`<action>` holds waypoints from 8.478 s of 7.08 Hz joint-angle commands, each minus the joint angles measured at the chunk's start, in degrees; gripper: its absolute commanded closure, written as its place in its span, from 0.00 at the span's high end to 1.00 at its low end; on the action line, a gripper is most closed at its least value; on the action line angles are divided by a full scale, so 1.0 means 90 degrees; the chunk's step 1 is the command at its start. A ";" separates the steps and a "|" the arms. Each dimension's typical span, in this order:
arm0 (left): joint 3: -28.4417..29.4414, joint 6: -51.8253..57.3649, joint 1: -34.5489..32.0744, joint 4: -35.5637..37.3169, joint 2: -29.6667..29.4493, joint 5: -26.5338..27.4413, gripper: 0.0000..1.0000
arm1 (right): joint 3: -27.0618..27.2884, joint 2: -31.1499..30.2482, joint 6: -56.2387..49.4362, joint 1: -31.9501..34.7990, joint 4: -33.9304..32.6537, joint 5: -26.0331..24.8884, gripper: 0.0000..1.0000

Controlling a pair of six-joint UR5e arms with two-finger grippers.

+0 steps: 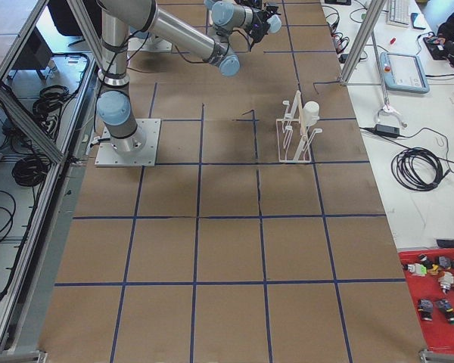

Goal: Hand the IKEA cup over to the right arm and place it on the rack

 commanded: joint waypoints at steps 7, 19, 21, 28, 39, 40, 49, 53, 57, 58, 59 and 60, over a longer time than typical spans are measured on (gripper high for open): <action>0.0065 -0.0010 0.0000 0.0000 -0.0037 0.0000 0.52 | 0.0014 0.0009 -0.0010 0.0004 0.0000 0.0085 0.55; 0.0522 -0.0546 0.1426 -0.1430 0.0100 0.2160 0.98 | -0.0074 -0.0050 -0.1759 -0.0921 -0.0078 -0.0022 0.11; 0.1593 -0.0605 0.1329 -0.3389 0.0052 0.3284 0.98 | -0.0055 -0.0059 -0.3770 -0.1380 -0.0126 -0.0381 0.09; 0.4294 -0.2517 0.0254 -1.2275 0.1190 0.5974 0.99 | -0.0064 -0.0157 -0.9435 -0.3420 -0.0526 -0.1117 0.05; 0.3806 -0.2490 0.0019 -1.1924 0.1457 0.6278 0.99 | -0.0739 0.1698 -1.0459 -0.3922 -0.1982 -0.0726 0.05; 0.3816 -0.2490 0.0010 -1.1914 0.1447 0.6511 0.99 | -0.0593 0.1698 -1.0468 -0.3922 -0.1982 -0.0726 0.05; 0.3816 -0.2490 0.0010 -1.1875 0.1477 0.6309 0.99 | -0.0425 0.1427 -1.0361 -0.3834 -0.1875 -0.0774 1.00; 0.3816 -0.2490 0.0010 -1.1865 0.1477 0.6309 0.99 | -0.0406 -0.0221 -1.0361 -0.3386 0.0549 -0.0853 1.00; 0.3835 -0.2132 0.0019 -1.1865 0.1477 0.6299 0.99 | -0.0494 -0.1755 -1.0371 -0.2800 0.4852 -0.0804 1.00; 0.3835 -0.2119 0.0019 -1.1865 0.1477 0.6299 0.99 | -0.0533 -0.1913 -1.0371 -0.2644 0.5849 -0.0794 1.00; 0.3835 -0.2119 0.0019 -1.1865 0.1477 0.6289 0.99 | -0.0688 -0.2060 -1.0361 -0.2555 0.7165 -0.0804 1.00; 0.3835 -0.2119 0.0019 -1.1865 0.1477 0.6289 0.99 | -0.0980 -0.2226 -1.0361 -0.2545 0.8705 -0.0765 1.00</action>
